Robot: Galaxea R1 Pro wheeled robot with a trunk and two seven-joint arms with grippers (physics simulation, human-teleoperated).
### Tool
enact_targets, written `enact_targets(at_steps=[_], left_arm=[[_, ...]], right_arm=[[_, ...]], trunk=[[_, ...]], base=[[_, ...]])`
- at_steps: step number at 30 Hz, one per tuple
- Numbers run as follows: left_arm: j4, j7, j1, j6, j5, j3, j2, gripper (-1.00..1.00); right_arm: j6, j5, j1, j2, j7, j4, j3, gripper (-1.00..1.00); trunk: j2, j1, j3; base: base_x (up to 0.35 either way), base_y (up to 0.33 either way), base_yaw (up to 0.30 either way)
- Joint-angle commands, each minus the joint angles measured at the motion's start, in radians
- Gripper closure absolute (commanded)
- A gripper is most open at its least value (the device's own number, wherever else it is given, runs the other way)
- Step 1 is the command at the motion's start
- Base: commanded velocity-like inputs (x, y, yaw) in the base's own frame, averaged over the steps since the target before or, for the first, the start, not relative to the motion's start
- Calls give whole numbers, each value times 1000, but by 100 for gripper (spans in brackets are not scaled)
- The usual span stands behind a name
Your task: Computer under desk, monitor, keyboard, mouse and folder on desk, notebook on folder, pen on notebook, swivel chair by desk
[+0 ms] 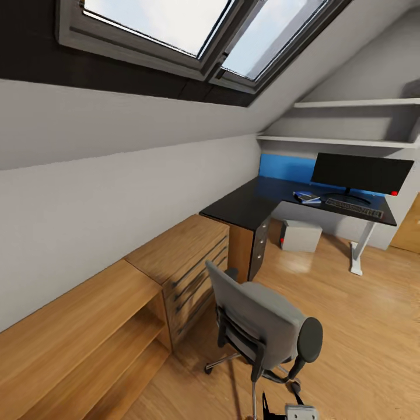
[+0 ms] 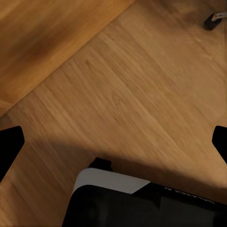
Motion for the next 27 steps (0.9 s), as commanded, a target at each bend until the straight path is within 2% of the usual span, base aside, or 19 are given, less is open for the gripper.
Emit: enact_targets(at_steps=[1,9,27], left_arm=[[-1,5,-1,-7,10,-8,0,-100],[-1,5,-1,-7,10,-8,1,-100],[-1,5,-1,-7,10,-8,-1,-100]], right_arm=[[-3,-7,-1,0,-3,1,9,-100],[-3,-6,-1,0,-2,2,9,-100],[-3,-5,-1,-1,-2,2,10,-100]], trunk=[[-2,0,-2],[-2,0,-2],[-2,0,-2]], base=[[0,265,-300],[0,250,-300],[0,50,-300]])
